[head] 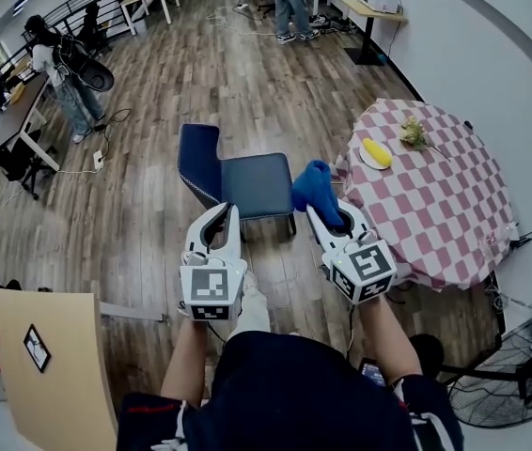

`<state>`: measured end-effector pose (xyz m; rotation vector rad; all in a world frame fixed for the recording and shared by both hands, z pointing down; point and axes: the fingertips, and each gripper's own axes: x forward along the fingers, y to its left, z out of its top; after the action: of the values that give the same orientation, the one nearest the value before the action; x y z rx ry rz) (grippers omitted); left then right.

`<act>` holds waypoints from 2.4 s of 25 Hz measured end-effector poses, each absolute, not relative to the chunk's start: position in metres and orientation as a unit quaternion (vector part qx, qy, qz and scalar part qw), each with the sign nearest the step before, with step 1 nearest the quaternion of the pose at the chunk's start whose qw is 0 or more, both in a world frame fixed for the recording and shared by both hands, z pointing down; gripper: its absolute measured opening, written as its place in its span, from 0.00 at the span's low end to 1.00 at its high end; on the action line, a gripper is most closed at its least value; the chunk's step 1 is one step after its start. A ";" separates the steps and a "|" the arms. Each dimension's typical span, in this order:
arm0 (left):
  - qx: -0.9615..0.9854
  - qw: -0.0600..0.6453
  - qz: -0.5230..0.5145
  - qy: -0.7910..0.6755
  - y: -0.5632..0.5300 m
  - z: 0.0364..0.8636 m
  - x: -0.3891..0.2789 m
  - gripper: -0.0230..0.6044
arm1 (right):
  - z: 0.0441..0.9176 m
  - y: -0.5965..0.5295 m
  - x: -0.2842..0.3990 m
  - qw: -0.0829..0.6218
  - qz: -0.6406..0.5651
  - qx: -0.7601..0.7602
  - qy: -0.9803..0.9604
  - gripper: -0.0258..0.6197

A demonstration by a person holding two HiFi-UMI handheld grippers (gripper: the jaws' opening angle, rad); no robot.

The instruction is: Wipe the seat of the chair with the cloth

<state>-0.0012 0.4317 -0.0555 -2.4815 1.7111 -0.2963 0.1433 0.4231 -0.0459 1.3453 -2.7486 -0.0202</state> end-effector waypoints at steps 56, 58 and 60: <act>-0.823 -0.069 -0.179 0.535 0.061 0.102 -0.050 0.06 | 0.102 0.033 0.077 0.158 0.133 0.408 -0.889 0.11; -0.825 -0.090 -0.183 0.527 0.056 0.124 -0.046 0.06 | 0.122 0.024 0.080 0.167 0.149 0.406 -0.886 0.11; -0.827 -0.112 -0.185 0.518 0.051 0.145 -0.041 0.06 | 0.144 0.015 0.082 0.174 0.167 0.403 -0.883 0.11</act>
<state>-0.0413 0.0506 0.1450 -2.8029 1.7556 -0.6258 0.0816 0.0154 0.1435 1.1435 -2.5021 0.4744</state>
